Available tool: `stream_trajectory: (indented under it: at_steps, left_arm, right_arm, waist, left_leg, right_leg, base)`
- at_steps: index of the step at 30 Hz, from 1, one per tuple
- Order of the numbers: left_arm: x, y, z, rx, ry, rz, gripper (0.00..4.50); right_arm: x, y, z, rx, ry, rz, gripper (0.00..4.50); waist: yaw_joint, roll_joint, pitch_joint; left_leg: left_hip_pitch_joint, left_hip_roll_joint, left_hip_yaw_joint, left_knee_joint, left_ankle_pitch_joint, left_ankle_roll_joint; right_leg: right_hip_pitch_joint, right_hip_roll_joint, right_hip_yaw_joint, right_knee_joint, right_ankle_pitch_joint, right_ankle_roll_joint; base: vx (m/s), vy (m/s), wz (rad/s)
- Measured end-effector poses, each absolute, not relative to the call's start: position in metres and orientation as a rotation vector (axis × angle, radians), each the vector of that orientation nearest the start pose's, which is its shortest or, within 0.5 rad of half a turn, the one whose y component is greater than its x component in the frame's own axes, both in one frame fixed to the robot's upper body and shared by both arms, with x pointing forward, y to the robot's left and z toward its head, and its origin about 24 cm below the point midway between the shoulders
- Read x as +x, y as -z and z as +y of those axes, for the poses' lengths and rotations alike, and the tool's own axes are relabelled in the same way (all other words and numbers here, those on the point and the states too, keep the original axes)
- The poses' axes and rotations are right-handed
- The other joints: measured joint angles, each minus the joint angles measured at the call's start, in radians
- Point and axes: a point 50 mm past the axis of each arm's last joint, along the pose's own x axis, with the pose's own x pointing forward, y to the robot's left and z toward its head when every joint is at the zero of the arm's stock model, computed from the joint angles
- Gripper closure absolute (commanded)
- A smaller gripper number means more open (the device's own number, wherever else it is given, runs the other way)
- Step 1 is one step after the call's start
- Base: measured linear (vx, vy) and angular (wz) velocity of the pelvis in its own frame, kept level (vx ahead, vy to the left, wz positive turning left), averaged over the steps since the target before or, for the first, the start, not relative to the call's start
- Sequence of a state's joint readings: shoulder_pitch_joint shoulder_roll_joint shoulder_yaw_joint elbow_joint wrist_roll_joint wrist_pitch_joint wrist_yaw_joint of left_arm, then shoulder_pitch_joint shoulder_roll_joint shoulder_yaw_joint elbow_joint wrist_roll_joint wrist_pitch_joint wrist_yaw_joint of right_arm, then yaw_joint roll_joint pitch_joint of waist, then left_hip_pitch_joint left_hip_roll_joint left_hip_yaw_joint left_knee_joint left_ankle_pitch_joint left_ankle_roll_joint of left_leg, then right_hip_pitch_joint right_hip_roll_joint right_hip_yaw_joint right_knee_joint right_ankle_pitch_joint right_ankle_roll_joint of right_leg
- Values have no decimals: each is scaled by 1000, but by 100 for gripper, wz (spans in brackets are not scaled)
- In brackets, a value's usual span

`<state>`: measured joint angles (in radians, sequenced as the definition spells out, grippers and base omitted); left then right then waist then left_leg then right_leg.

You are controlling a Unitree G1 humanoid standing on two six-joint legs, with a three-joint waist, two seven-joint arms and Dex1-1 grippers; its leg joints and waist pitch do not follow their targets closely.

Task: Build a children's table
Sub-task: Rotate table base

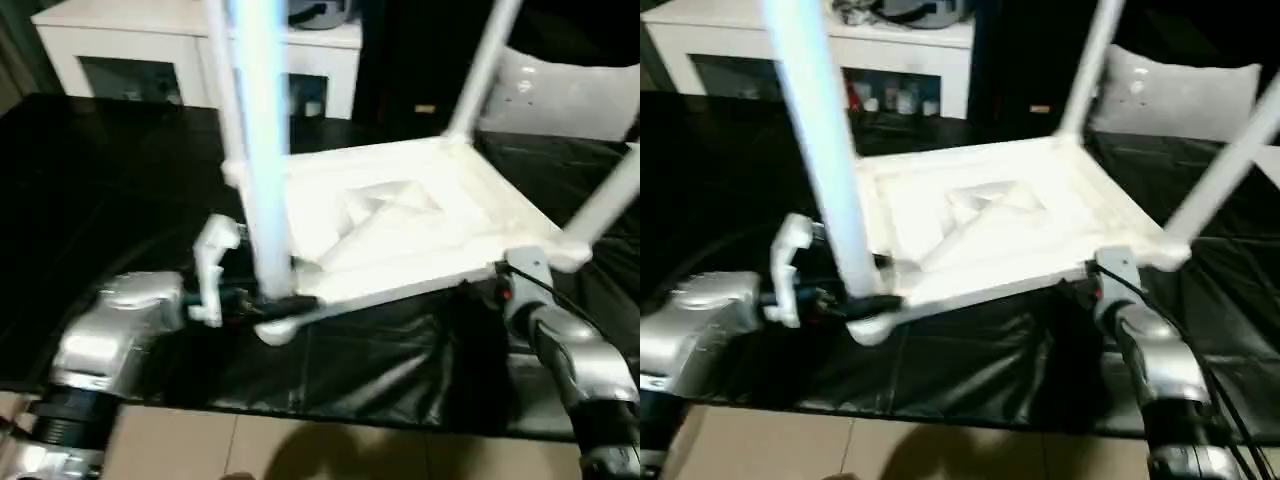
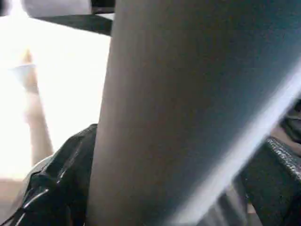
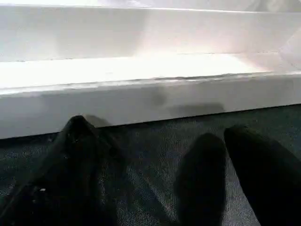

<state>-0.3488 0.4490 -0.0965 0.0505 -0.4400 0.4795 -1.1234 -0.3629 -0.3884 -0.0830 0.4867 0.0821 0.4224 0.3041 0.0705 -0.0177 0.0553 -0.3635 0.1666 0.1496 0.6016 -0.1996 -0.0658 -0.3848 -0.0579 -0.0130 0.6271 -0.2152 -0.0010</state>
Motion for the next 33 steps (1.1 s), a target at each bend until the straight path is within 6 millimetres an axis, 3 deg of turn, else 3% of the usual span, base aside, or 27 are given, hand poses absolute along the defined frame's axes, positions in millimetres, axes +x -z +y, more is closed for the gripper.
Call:
stream_trajectory:
  at_steps: [1,5,10,21,28,33]
  left_arm:
    - [277,-98,148,-77,1278,242,10]
    - [265,-104,135,-132,1373,238,10]
    - [254,-107,119,-181,1460,257,10]
    - [248,-112,113,-222,1499,269,10]
    - [250,-115,96,-280,1513,218,10]
    - [268,-121,81,-285,1469,165,10]
  right_arm:
    - [306,-19,-245,-151,-112,543,0]
    - [316,-19,-234,-166,-185,537,0]
    - [326,-19,-218,-193,-272,513,0]
    - [338,-23,-164,-221,-529,450,0]
    - [336,-21,-149,-240,-611,428,0]
    - [335,-19,-143,-224,-637,430,0]
  waist:
    - [-5,0,0]
    - [-27,-20,5]
    - [-44,-28,4]
    - [-36,-37,6]
    - [-22,-42,6]
    - [-20,-45,7]
  left_leg:
    - [0,0,0,0,0,0]
    - [-3,4,3,-1,1,-1]
    - [-5,5,5,-1,1,0]
    - [-7,9,9,-1,2,0]
    - [-7,9,11,0,2,0]
    - [-6,9,12,0,5,0]
  right_leg:
    - [0,0,0,0,0,0]
    - [-3,2,0,1,0,0]
    - [-8,3,1,2,0,-1]
    - [-13,7,1,4,1,-2]
    - [-13,6,1,4,1,-4]
    - [-12,6,1,5,4,-6]
  base:
    - [0,0,0]
    - [0,0,0]
    - [0,0,0]
    - [0,0,0]
    - [0,0,0]
    - [0,0,0]
